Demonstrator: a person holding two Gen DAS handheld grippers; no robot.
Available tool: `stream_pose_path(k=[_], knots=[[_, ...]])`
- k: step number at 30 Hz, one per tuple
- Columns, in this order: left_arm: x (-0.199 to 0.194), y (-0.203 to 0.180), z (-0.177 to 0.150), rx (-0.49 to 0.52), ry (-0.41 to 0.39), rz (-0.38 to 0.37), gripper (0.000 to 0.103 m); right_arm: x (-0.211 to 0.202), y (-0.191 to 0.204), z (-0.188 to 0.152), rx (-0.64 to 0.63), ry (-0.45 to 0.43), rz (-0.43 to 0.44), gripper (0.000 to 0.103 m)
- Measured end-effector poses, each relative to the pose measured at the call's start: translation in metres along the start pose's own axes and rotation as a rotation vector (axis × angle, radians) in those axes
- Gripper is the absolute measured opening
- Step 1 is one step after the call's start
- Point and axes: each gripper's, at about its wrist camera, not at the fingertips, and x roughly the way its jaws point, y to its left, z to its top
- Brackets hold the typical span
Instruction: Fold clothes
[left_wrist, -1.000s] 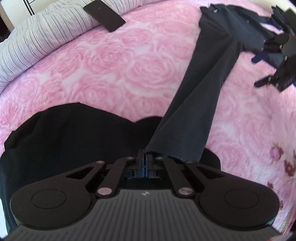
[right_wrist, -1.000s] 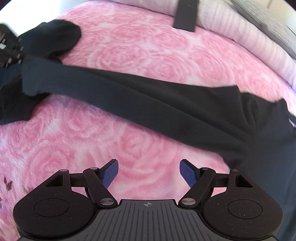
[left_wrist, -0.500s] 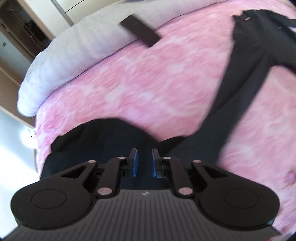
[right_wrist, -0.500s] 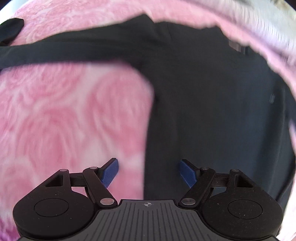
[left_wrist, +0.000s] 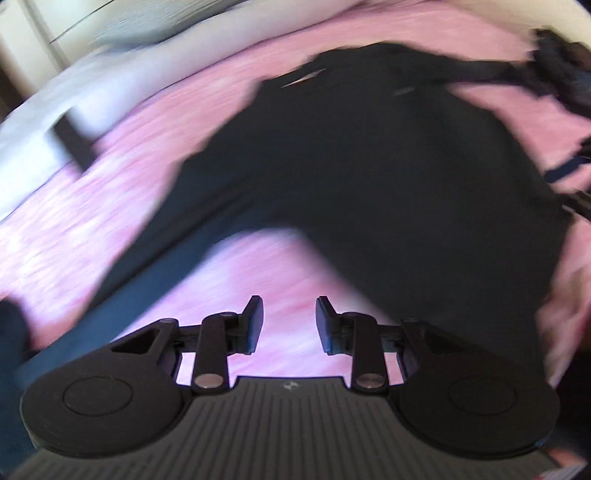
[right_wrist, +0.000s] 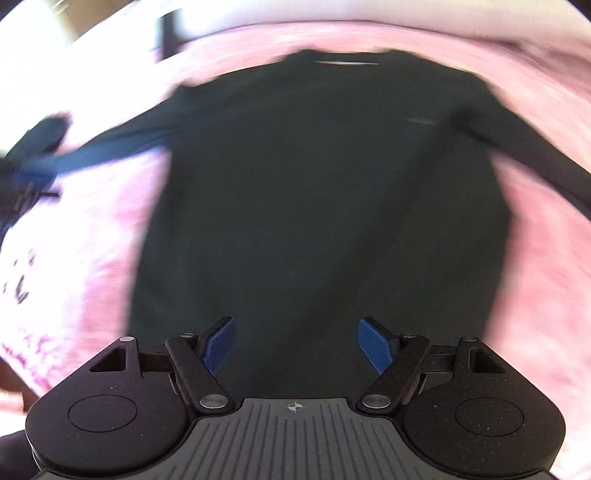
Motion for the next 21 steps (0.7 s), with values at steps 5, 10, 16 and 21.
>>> stream_pose_path(k=[5, 10, 16, 21], knots=[[0.006, -0.067, 0.046, 0.046, -0.046, -0.082, 0.035, -0.033, -0.122, -0.005, 0.097, 0.003, -0.17, 0.077], [0.029, -0.084, 0.02, 0.031, 0.058, -0.056, 0.038, -0.039, -0.173, -0.016, 0.234, 0.023, -0.104, 0.077], [0.042, -0.063, -0.051, -0.224, 0.212, -0.047, 0.038, -0.004, -0.142, -0.039, 0.152, 0.061, 0.061, 0.076], [0.04, -0.069, -0.087, -0.327, 0.201, -0.096, 0.038, 0.014, -0.067, -0.041, -0.242, -0.034, -0.049, 0.076]])
